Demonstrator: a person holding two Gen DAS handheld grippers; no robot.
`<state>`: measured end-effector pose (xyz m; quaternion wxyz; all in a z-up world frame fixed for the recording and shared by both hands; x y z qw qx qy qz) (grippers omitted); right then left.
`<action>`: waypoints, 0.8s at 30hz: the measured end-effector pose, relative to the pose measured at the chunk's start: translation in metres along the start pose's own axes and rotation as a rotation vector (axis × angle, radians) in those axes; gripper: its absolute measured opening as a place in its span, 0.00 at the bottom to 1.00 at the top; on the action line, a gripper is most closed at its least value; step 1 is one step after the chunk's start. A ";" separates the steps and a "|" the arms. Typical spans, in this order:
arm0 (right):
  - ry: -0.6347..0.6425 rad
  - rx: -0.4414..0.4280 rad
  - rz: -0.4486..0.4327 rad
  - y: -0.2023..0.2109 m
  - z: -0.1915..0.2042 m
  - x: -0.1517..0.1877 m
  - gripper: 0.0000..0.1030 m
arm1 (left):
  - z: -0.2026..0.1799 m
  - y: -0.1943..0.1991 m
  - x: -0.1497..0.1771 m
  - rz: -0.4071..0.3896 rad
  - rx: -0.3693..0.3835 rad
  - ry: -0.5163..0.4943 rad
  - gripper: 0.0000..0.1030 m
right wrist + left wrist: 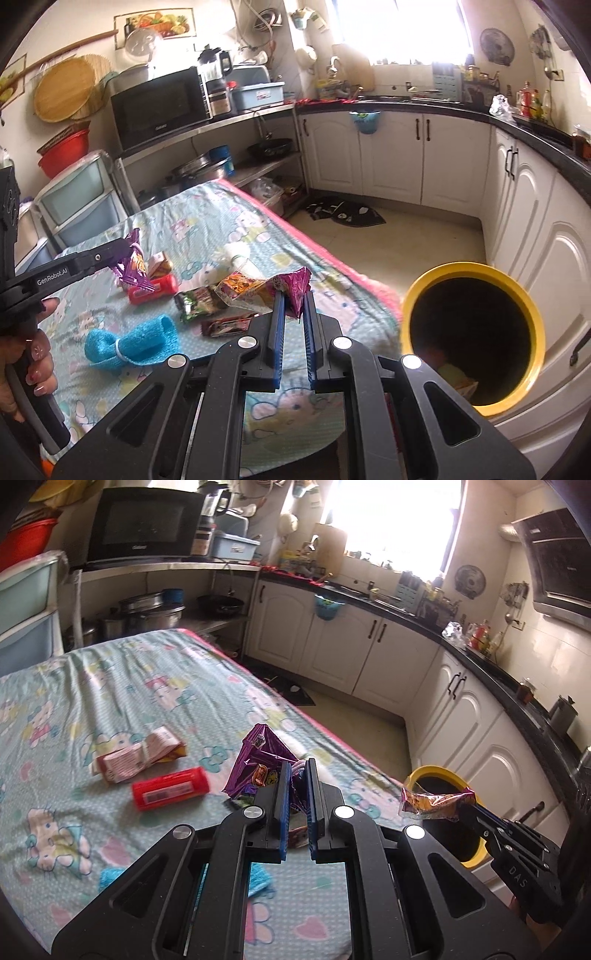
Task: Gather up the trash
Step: 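Carry both wrappers over the yellow bin and open both tools to drop them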
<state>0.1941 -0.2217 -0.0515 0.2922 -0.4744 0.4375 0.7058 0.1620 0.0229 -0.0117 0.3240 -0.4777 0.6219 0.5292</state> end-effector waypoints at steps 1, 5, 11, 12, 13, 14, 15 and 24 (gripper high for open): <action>-0.002 0.007 -0.004 0.001 -0.003 -0.001 0.09 | -0.005 -0.001 -0.001 -0.001 0.008 -0.006 0.04; -0.009 0.038 -0.021 0.007 -0.017 -0.005 0.09 | -0.022 -0.006 -0.002 -0.005 0.033 -0.025 0.04; -0.023 0.085 -0.038 0.016 -0.038 -0.008 0.09 | -0.048 -0.015 -0.002 -0.002 0.074 -0.047 0.04; -0.028 0.095 -0.041 0.017 -0.042 -0.008 0.09 | -0.052 -0.016 -0.002 -0.001 0.081 -0.051 0.04; -0.032 0.103 -0.044 0.018 -0.046 -0.009 0.09 | -0.057 -0.018 -0.002 -0.001 0.088 -0.056 0.04; -0.035 0.109 -0.046 0.019 -0.049 -0.008 0.09 | -0.061 -0.019 -0.002 -0.001 0.094 -0.059 0.04; -0.039 0.117 -0.049 0.021 -0.055 -0.009 0.09 | -0.065 -0.020 -0.002 0.000 0.101 -0.062 0.04; -0.074 0.199 -0.074 0.031 -0.091 -0.013 0.09 | -0.105 -0.034 0.000 0.008 0.168 -0.105 0.04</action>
Point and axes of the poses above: each gripper's, at about its wrist camera, not at the fingertips, and y roughly against the way its jaws point, z to its left, x to its underside, the point moved 4 cm from there along -y, roughly the way its jaws point, and after that the axes turned 15 degrees about -z, right-handed, at the moved point
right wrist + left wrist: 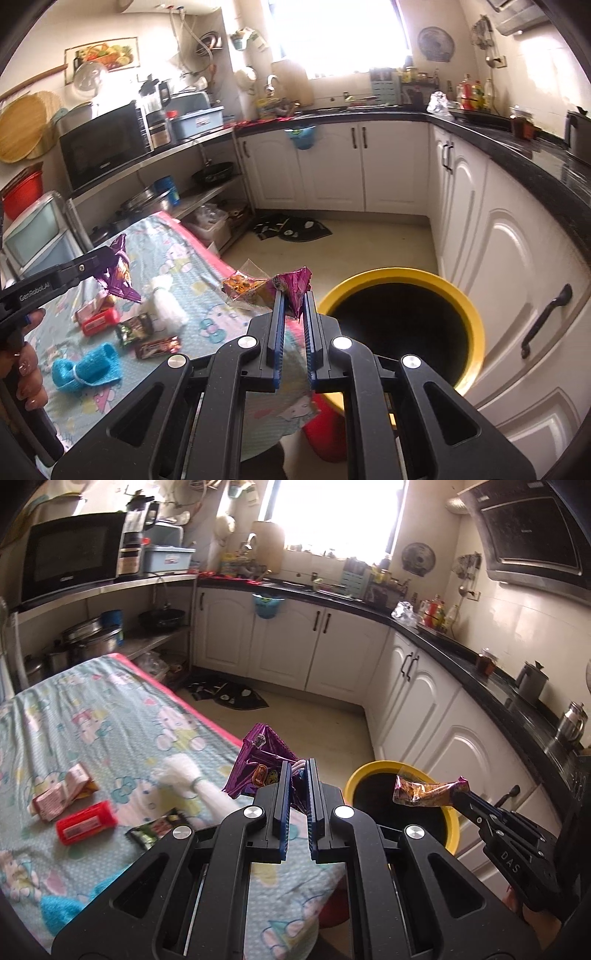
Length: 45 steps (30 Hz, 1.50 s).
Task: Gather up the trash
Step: 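Carry both wrappers over the yellow bin and open both tools to drop them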
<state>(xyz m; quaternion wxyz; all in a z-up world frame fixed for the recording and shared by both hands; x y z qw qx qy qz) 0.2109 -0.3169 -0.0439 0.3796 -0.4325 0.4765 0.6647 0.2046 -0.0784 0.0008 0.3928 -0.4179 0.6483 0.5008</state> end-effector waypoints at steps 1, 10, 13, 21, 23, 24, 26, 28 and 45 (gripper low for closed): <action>-0.004 0.010 -0.003 0.000 -0.005 -0.001 0.09 | -0.005 -0.003 0.000 0.001 0.009 -0.006 0.04; -0.039 0.100 -0.023 0.004 -0.046 -0.005 0.10 | -0.043 -0.028 0.004 0.024 0.078 -0.043 0.04; -0.046 0.133 -0.026 0.003 -0.060 -0.005 0.09 | -0.056 -0.035 0.006 0.031 0.098 -0.057 0.04; -0.057 0.210 -0.017 0.001 -0.091 0.004 0.09 | -0.085 -0.058 0.015 0.059 0.148 -0.088 0.04; -0.055 0.228 -0.011 -0.001 -0.097 0.007 0.10 | -0.092 -0.063 0.017 0.065 0.157 -0.094 0.04; -0.055 0.238 -0.008 -0.002 -0.100 0.008 0.10 | -0.096 -0.066 0.018 0.068 0.162 -0.097 0.04; -0.057 0.252 0.000 -0.004 -0.104 0.012 0.10 | -0.102 -0.073 0.022 0.078 0.173 -0.103 0.04; -0.057 0.265 0.009 -0.006 -0.110 0.016 0.10 | -0.108 -0.080 0.026 0.092 0.182 -0.106 0.04; -0.077 0.329 0.144 -0.037 -0.144 0.067 0.10 | -0.143 -0.140 0.069 0.226 0.247 -0.111 0.04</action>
Point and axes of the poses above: each gripper's, at about its wrist camera, not at the fingertips, and y roughly against the way its jaws point, z to its left, x to its underside, the point moved 4 cm from there along -y, roughly the way its jaws point, and after that the axes turned 15 degrees about -z, right-handed, at the moved point
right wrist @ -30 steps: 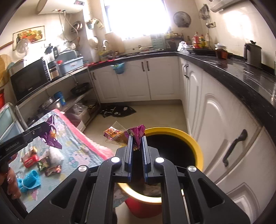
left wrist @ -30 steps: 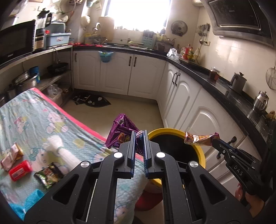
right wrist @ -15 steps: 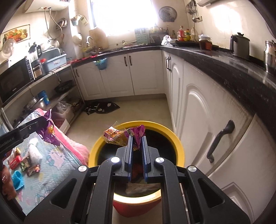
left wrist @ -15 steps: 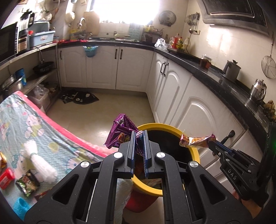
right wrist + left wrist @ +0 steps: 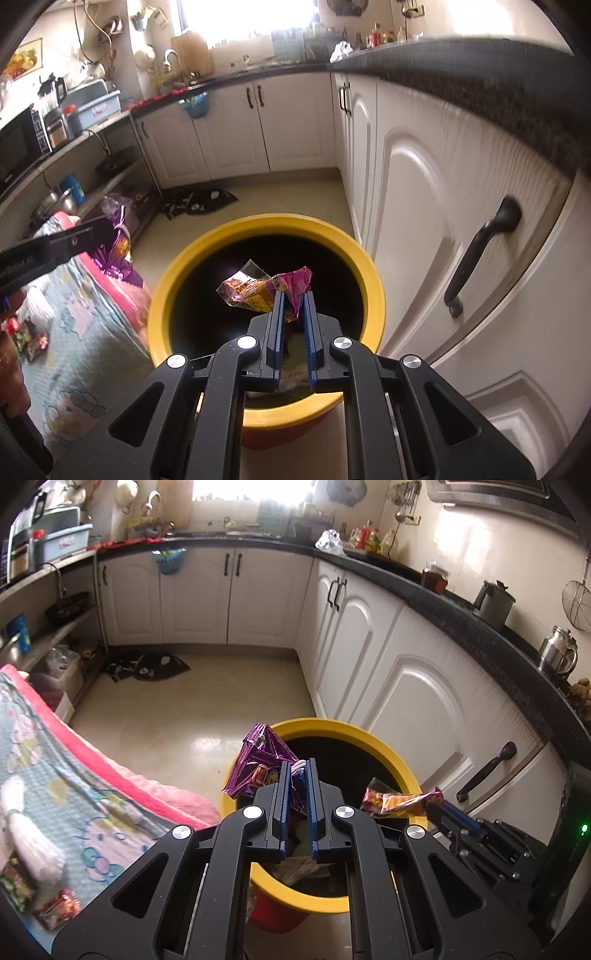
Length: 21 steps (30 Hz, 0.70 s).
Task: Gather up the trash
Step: 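Carry both wrappers over the yellow bin and open both tools to drop them, then move both open tools back over the trash on the bed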
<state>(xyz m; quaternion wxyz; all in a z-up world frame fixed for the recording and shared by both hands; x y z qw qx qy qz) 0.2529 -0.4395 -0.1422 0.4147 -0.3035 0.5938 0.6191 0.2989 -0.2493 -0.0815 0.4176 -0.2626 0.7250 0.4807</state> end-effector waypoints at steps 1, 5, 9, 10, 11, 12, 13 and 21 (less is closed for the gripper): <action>0.000 0.003 0.010 -0.003 -0.001 0.003 0.10 | 0.002 -0.003 0.002 0.008 0.003 0.003 0.05; -0.001 0.012 0.039 -0.011 -0.005 0.013 0.13 | 0.004 -0.016 0.009 0.037 0.003 0.022 0.06; -0.003 0.028 0.063 -0.016 -0.008 0.019 0.22 | 0.010 -0.023 0.017 0.061 -0.007 0.047 0.23; -0.005 0.030 0.065 -0.016 -0.008 0.019 0.26 | 0.012 -0.023 0.019 0.065 -0.012 0.052 0.30; -0.007 0.032 0.066 -0.016 -0.008 0.019 0.28 | 0.014 -0.023 0.020 0.066 -0.017 0.056 0.33; -0.008 0.033 0.066 -0.016 -0.008 0.019 0.29 | 0.016 -0.022 0.021 0.065 -0.020 0.064 0.36; -0.008 0.034 0.065 -0.016 -0.008 0.019 0.32 | 0.018 -0.020 0.020 0.063 -0.022 0.068 0.39; -0.011 0.031 0.034 -0.007 -0.002 0.013 0.49 | 0.031 -0.001 0.014 0.026 -0.054 0.095 0.79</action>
Point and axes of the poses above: each gripper's, at about its wrist camera, not at the fingertips, and y roughly against the way its jaws point, z to its left, x to its underside, the point moved 4 cm from there along -y, roughly the way its jaws point, and after that the axes turned 15 degrees about -z, right-handed, at the moved point
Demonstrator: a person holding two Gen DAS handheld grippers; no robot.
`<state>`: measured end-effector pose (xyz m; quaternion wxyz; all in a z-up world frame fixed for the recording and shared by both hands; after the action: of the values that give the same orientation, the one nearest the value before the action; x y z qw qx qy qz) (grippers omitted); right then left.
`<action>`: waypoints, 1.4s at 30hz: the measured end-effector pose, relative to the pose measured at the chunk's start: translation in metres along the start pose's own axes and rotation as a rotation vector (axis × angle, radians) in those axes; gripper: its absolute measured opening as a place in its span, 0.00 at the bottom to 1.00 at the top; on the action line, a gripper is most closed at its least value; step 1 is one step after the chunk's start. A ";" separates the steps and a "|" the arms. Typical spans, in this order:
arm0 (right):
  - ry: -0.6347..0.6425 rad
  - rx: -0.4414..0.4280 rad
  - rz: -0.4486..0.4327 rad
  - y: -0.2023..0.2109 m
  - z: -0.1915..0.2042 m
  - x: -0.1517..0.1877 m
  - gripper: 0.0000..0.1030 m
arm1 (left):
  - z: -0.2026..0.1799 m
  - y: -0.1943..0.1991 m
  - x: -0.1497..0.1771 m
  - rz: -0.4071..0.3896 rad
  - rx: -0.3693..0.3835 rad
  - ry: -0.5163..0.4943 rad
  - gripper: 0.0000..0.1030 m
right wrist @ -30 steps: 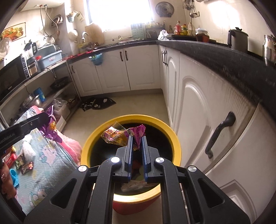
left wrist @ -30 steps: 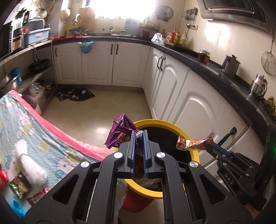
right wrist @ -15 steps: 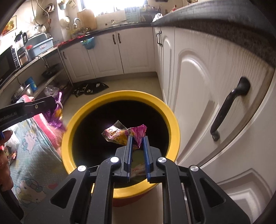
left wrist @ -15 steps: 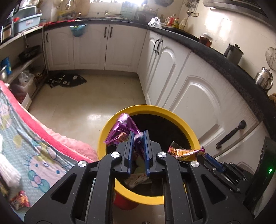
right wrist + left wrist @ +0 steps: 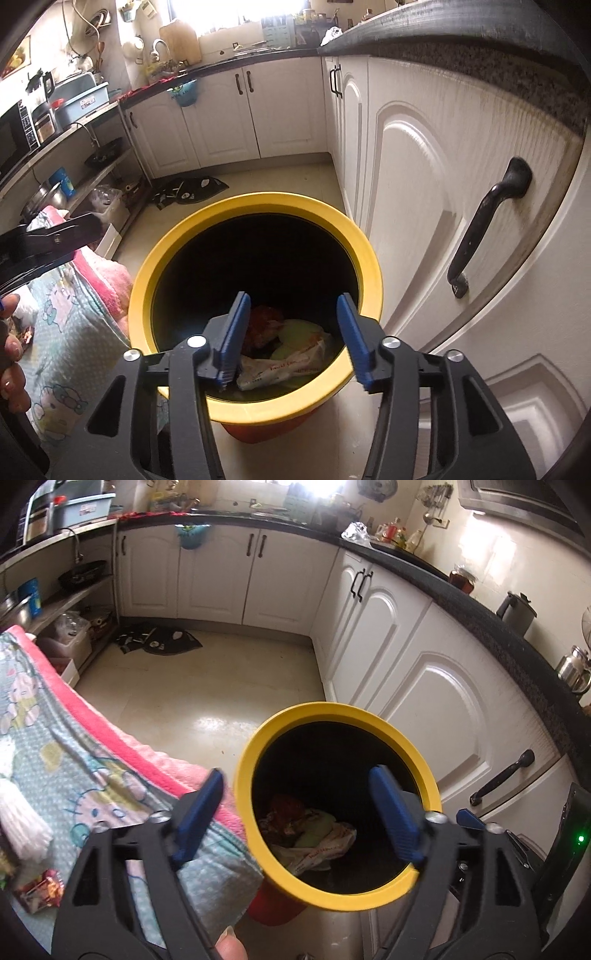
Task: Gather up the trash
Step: 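Move both open tools back over the trash on the bed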
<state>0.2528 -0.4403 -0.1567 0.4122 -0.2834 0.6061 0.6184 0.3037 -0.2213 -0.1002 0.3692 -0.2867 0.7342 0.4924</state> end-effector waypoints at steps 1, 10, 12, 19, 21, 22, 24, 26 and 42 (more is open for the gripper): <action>0.000 -0.003 -0.006 0.002 0.001 -0.001 0.51 | 0.002 0.006 -0.002 -0.011 -0.005 0.004 0.83; 0.011 -0.046 -0.064 0.023 0.022 -0.019 0.63 | 0.025 0.045 -0.014 -0.077 -0.061 0.044 0.89; 0.014 -0.066 -0.079 0.029 0.029 -0.023 0.63 | 0.031 0.054 -0.015 -0.089 -0.074 0.052 0.89; 0.043 -0.127 -0.113 0.048 0.054 -0.034 0.64 | 0.056 0.092 -0.021 -0.149 -0.124 0.085 0.89; 0.046 -0.147 -0.120 0.054 0.065 -0.036 0.65 | 0.065 0.104 -0.023 -0.166 -0.140 0.097 0.89; 0.048 -0.156 -0.122 0.057 0.069 -0.036 0.65 | 0.068 0.108 -0.024 -0.172 -0.147 0.102 0.89; 0.053 -0.179 -0.128 0.062 0.079 -0.038 0.65 | 0.075 0.116 -0.025 -0.187 -0.159 0.112 0.89; 0.068 -0.202 -0.135 0.069 0.089 -0.039 0.65 | 0.084 0.128 -0.026 -0.204 -0.175 0.122 0.89; 0.134 -0.331 -0.173 0.109 0.148 -0.040 0.65 | 0.127 0.187 -0.029 -0.292 -0.250 0.177 0.89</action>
<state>0.2021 -0.2936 -0.0511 0.3703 -0.4388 0.4957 0.6516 0.2062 -0.0348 -0.0110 0.3322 -0.4756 0.6475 0.4942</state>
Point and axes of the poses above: each gripper's, at about its wrist camera, not at the fingertips, and y roughly against the way its jaws point, z to its left, x to its underside, the point moved 4 cm from there along -y, roughly the way its jaws point, and after that the axes turned 15 degrees about -z, right-handed, at the moved point
